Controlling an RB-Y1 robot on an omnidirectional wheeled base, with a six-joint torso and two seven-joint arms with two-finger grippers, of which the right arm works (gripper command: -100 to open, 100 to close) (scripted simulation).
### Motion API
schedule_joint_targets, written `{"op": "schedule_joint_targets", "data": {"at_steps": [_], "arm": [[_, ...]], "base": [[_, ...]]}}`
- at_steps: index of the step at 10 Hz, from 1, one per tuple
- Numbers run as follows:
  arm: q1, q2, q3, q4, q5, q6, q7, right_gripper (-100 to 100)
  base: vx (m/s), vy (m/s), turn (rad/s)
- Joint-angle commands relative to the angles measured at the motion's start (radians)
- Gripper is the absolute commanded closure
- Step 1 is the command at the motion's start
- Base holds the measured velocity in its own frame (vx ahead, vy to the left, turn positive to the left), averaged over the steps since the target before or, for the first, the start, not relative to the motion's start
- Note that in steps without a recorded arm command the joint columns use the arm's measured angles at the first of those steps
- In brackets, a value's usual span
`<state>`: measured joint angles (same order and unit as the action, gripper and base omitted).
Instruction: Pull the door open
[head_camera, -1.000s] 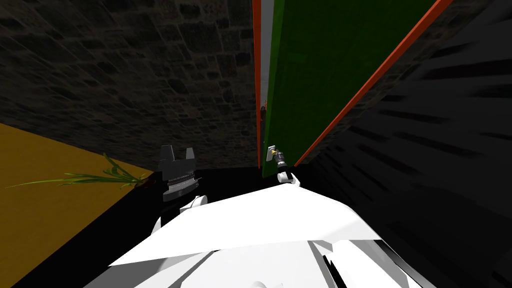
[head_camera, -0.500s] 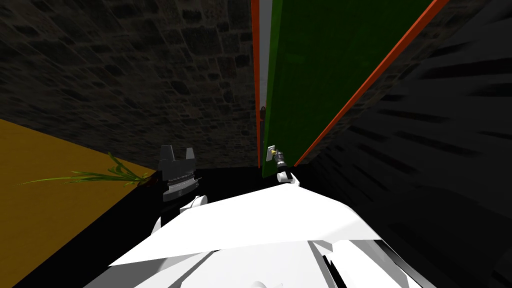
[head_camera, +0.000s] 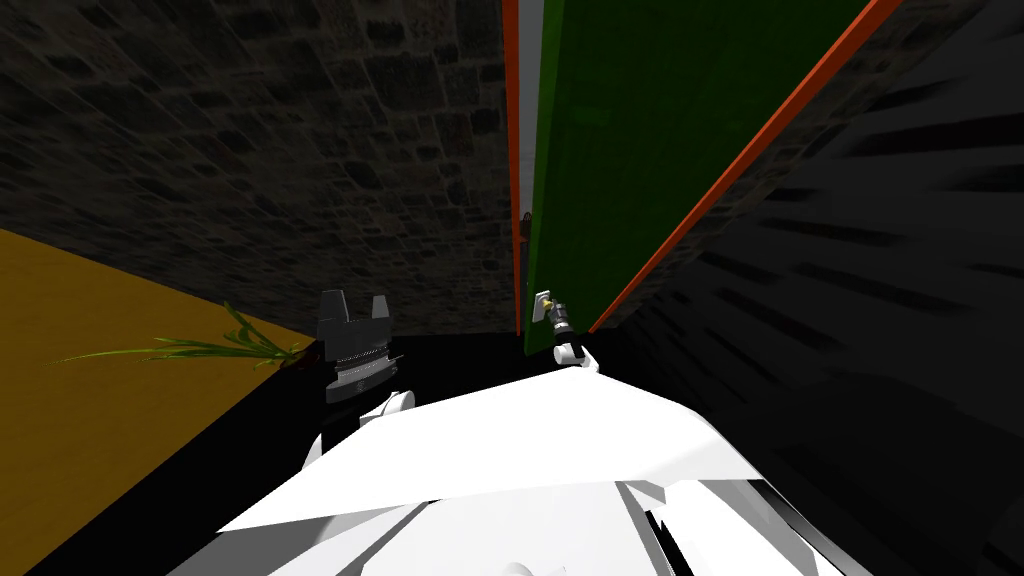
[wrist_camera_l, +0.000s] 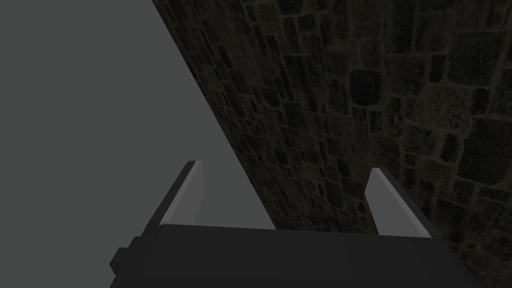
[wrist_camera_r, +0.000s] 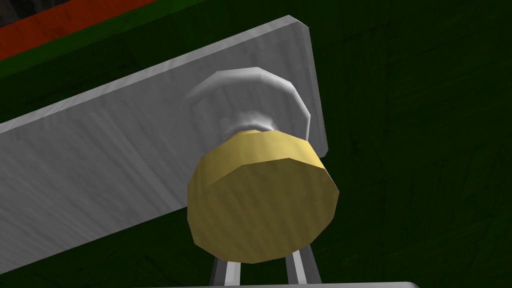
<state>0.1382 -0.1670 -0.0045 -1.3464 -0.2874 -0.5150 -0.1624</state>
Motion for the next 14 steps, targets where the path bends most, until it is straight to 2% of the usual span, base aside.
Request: {"op": "schedule_joint_targets", "data": {"at_steps": [1,5,6,9,12,13,14], "arm": [[-0.012,0.015,0.028,-0.011,0.006,-0.012,-0.002,100],[-0.012,0.015,0.028,-0.011,0.006,-0.012,-0.002,100],[0.004,-0.012,0.009,-0.008,-0.021,0.003,-0.031,100],[0.007,-0.039,0.03,-0.013,-0.063,0.001,-0.098,100],[0.011,-0.078,0.061,-0.019,-0.124,-0.001,-0.183,100],[0.011,-0.078,0.061,-0.019,-0.124,-0.001,-0.191,100],[0.013,-0.094,0.074,-0.022,-0.149,-0.002,-0.228,100]], "base": [[0.008,0.009,0.004],[-0.001,0.001,-0.004],[-0.023,-0.05,0.041],[-0.063,-0.033,0.072],[-0.081,-0.033,0.098],[-0.062,-0.023,0.056],[-0.053,-0.033,0.083]]}}
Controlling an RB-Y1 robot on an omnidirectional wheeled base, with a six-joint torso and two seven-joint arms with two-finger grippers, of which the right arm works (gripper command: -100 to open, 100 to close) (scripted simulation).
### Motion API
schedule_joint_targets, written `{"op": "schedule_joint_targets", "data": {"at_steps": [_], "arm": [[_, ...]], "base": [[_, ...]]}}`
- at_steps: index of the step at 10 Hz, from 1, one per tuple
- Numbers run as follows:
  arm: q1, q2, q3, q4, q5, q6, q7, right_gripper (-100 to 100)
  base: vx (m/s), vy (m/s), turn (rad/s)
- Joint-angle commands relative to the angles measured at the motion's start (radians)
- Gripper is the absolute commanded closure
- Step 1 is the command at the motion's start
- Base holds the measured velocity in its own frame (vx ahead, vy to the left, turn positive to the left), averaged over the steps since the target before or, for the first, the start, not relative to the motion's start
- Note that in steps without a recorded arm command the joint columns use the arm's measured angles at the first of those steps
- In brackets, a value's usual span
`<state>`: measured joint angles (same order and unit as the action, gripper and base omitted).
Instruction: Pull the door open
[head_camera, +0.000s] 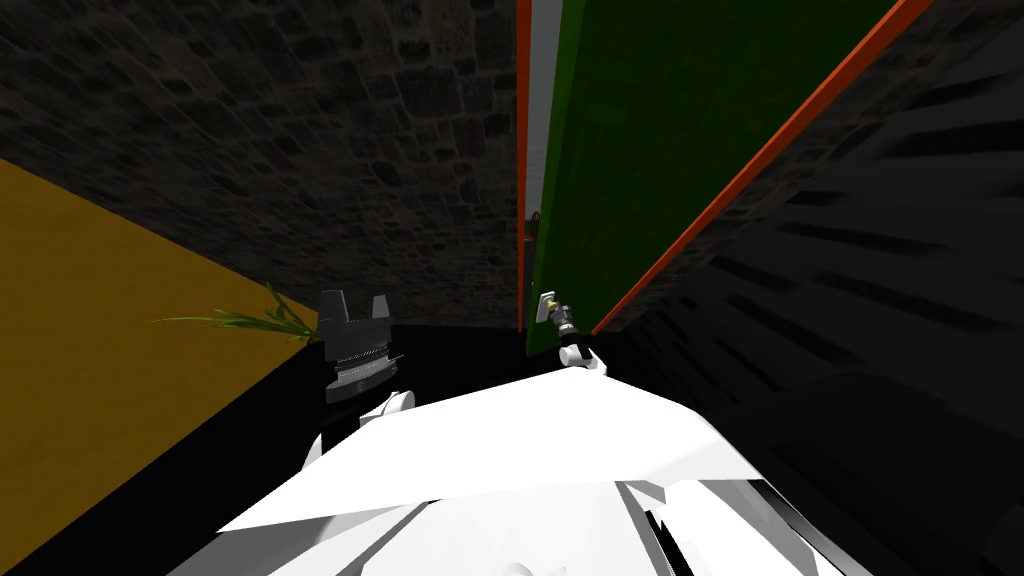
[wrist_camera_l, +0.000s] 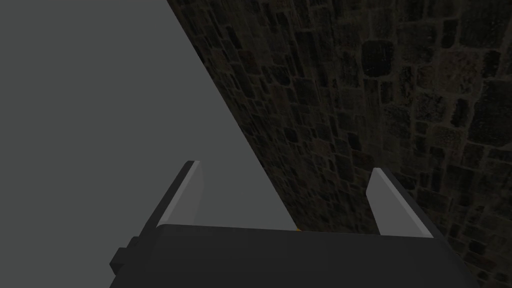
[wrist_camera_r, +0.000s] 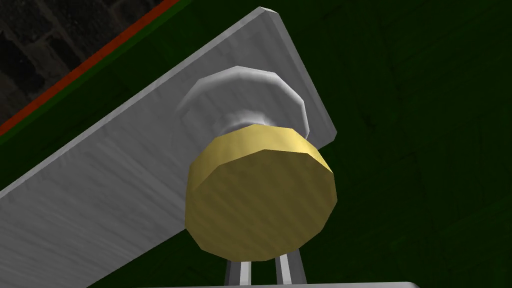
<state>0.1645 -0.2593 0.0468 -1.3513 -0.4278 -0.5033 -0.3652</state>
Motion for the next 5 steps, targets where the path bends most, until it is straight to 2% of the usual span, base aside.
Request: {"op": "schedule_joint_targets", "data": {"at_steps": [1,2,3,4,5], "arm": [[-0.012,-0.018,0.035,-0.019,-0.033,-0.014,-0.05,100],[-0.012,-0.018,0.035,-0.019,-0.033,-0.014,-0.061,100],[-0.01,-0.035,0.049,-0.022,-0.06,-0.015,-0.098,100],[-0.01,-0.035,0.049,-0.022,-0.06,-0.015,-0.1,100],[-0.008,-0.052,0.062,-0.025,-0.086,-0.016,-0.138,100]], "base": [[-0.091,-0.049,0.147],[-0.067,-0.038,0.092],[-0.048,-0.027,0.103],[-0.035,-0.028,0.016],[-0.052,-0.023,0.084]]}}
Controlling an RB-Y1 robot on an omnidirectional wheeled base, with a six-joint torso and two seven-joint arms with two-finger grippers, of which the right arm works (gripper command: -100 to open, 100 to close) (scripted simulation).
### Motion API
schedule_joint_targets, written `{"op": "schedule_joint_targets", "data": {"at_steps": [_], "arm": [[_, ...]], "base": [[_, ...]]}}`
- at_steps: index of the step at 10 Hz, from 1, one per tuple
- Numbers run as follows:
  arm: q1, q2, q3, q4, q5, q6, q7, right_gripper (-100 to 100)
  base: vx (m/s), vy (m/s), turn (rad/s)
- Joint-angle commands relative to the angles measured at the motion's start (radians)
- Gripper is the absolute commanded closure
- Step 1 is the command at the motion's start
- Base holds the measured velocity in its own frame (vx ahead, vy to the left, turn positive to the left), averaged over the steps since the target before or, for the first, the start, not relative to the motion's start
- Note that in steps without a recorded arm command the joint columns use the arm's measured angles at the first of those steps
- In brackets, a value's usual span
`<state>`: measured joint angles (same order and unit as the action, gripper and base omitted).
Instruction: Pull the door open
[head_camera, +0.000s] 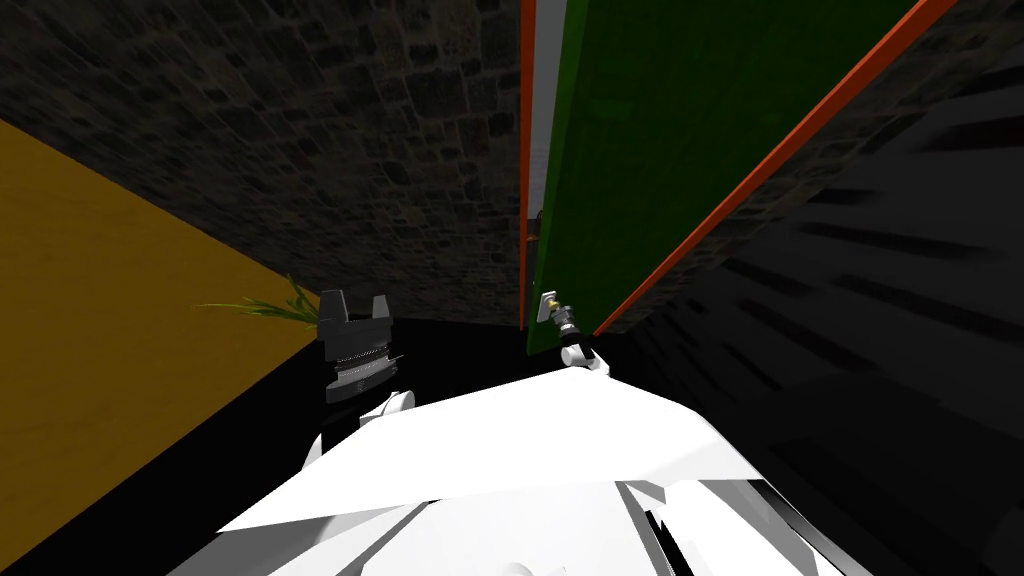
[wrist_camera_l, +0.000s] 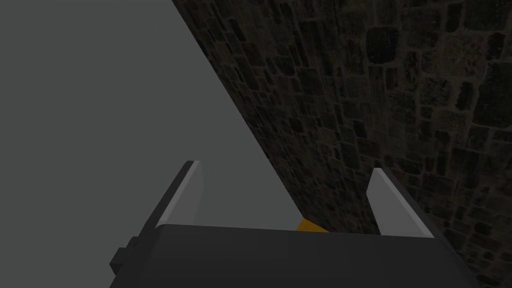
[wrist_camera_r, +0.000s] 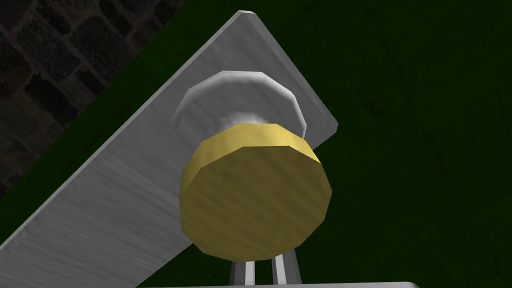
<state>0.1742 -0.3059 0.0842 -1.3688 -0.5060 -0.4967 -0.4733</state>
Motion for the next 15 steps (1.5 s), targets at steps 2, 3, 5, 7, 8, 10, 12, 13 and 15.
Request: {"op": "schedule_joint_targets", "data": {"at_steps": [2,3,5,7,8,10,12,13,15], "arm": [[-0.016,-0.024,0.04,-0.01,-0.037,-0.024,-0.072,100],[-0.014,-0.042,0.054,-0.013,-0.065,-0.025,-0.095,100],[0.012,-0.05,0.046,-0.011,-0.096,-0.008,-0.129,-100],[0.025,-0.056,0.056,-0.029,-0.129,-0.005,-0.167,-100],[0.033,-0.06,0.062,-0.039,-0.15,-0.004,-0.19,-100],[0.051,-0.069,0.076,-0.063,-0.194,0.0,-0.241,-100],[0.061,-0.074,0.083,-0.076,-0.219,0.001,-0.269,-100],[0.07,-0.079,0.091,-0.089,-0.243,0.003,-0.297,-100],[0.09,-0.088,0.106,-0.116,-0.293,0.007,-0.349,-100]], "base": [[-0.047,-0.026,0.082],[-0.093,-0.051,0.152],[-0.079,-0.041,0.09],[-0.084,-0.056,0.054],[-0.085,-0.061,0.052],[-0.094,-0.048,0.117],[-0.062,-0.022,0.042],[-0.07,-0.04,0.122],[-0.088,-0.037,0.129]]}}
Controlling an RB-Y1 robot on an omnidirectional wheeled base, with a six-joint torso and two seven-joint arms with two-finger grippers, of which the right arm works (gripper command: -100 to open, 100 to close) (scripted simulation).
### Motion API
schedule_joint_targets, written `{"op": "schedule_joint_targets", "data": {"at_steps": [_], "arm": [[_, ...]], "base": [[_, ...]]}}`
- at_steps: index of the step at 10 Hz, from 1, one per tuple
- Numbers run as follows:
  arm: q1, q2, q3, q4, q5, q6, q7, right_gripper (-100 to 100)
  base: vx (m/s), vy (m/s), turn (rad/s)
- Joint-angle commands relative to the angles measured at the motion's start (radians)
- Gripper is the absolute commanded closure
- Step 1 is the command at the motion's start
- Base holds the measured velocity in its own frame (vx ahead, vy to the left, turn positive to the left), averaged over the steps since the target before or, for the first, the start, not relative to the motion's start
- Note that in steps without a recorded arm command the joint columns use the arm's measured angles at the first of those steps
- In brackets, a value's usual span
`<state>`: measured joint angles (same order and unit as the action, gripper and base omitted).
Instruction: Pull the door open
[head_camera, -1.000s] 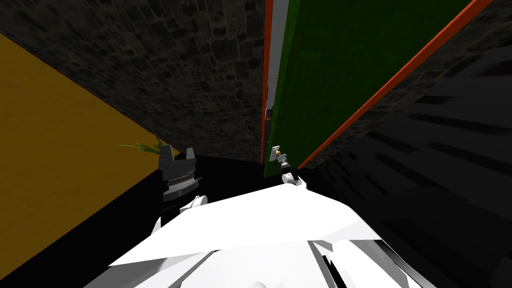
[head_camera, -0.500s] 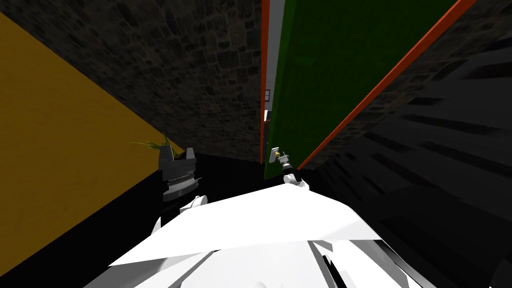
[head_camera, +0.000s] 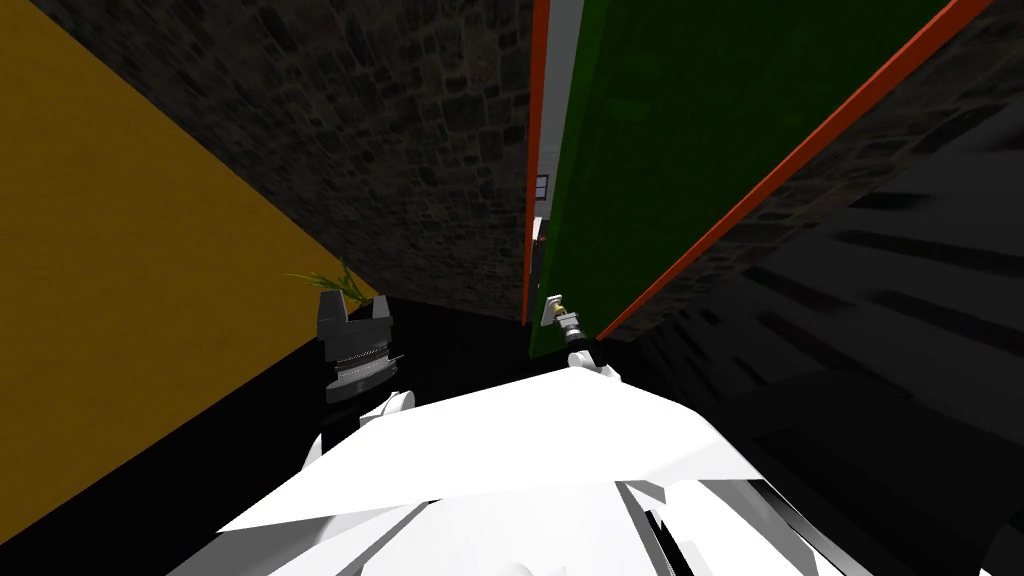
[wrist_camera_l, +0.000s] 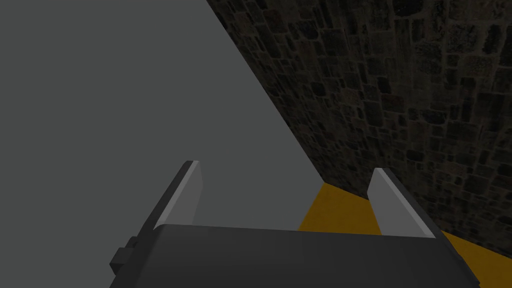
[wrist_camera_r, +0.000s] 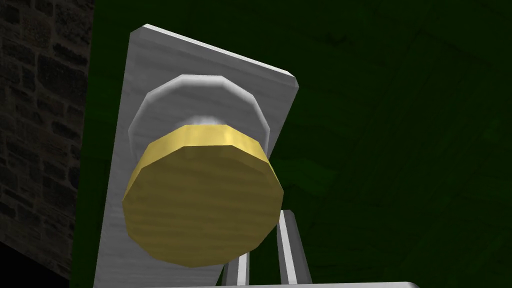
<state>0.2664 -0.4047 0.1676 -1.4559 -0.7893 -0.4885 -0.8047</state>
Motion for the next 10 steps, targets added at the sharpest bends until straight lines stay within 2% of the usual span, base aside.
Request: {"op": "schedule_joint_targets", "data": {"at_steps": [1,3,4,6,8,10], "arm": [[-0.002,0.01,0.023,-0.029,-0.01,-0.001,-0.023,-100],[0.017,0.001,0.038,-0.055,-0.058,0.002,-0.078,-100],[0.017,0.001,0.038,-0.055,-0.058,0.002,-0.078,-100],[0.034,-0.008,0.051,-0.078,-0.102,0.006,-0.128,-100],[0.034,-0.008,0.051,-0.078,-0.102,0.006,-0.128,-100],[0.048,-0.015,0.062,-0.098,-0.138,0.008,-0.17,-100]], "base": [[-0.069,-0.033,0.034],[-0.071,-0.043,0.081],[-0.063,-0.03,0.058],[-0.074,-0.038,0.067],[-0.039,-0.019,0.032],[-0.049,-0.024,0.049]]}}
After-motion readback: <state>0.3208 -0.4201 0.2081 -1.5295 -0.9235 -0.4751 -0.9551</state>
